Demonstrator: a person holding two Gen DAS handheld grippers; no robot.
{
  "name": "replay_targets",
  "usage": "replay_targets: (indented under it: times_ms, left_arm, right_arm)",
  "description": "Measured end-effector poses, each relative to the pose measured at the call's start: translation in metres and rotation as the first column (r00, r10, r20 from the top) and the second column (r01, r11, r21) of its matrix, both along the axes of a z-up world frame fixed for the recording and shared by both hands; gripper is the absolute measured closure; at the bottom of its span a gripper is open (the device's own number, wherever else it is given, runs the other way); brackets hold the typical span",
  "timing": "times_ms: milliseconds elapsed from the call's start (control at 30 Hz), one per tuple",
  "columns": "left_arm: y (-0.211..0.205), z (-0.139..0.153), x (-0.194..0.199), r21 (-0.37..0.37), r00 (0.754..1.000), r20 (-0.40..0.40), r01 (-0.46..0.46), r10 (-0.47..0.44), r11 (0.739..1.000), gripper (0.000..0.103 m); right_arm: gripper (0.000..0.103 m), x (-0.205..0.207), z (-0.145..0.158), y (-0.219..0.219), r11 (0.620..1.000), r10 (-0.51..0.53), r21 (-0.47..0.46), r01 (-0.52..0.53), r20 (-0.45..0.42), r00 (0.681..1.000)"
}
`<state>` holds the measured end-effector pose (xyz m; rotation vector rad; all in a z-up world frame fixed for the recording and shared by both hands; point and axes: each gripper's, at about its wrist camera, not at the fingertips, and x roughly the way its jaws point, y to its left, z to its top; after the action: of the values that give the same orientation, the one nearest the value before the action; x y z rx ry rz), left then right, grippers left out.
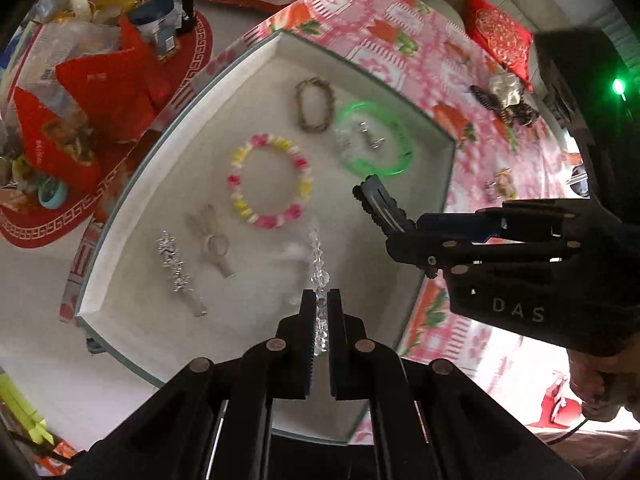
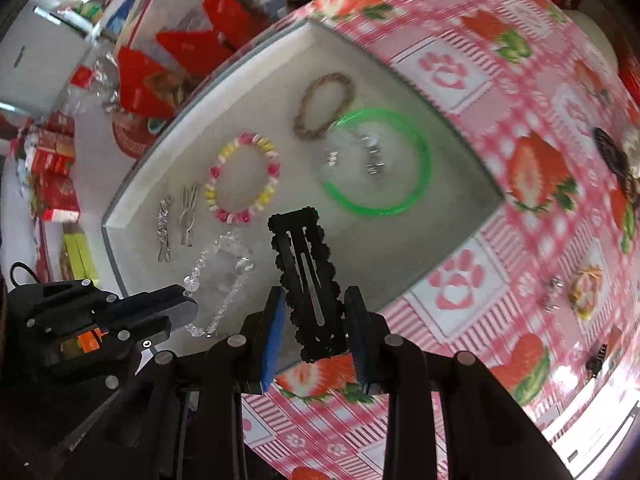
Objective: Organize jewelry
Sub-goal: 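Carry the snap clip and crystal bracelet into the white tray and open both tools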
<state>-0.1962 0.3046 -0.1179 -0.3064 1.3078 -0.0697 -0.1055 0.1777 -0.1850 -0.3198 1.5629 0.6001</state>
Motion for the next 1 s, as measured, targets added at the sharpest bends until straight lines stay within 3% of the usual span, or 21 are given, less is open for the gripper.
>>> replay_targets:
  times_ms: [300,700,867,1000]
  left_arm:
    - [0.007,-0.012,0.000,0.062,1.000,-0.018,-0.005,0.006,0.998,0.093]
    - [0.007,-0.014,0.000,0.114,0.999,-0.048,0.026,-0.021,0.993,0.093]
    - [0.005,-0.009,0.001,0.129,0.999,-0.047,0.034,-0.028,0.991,0.093]
    - [0.004,-0.005,0.003,0.139,0.998,-0.049,0.043,-0.037,0.989,0.093]
  right_arm:
    - [0.070,0.010,-0.027,0.022,0.997,-0.028,-0.072,0.027,-0.021,0.999]
    - [0.068,0.019,-0.040,0.031,0.995,-0.052,-0.085,0.050,-0.028,0.998]
    - [0.048,0.017,-0.038,0.029,0.996,-0.056,-0.075,0.054,-0.024,0.998]
    - [0.046,0.020,-0.027,0.020,0.996,-0.084,-0.045,0.083,-0.023,0.996]
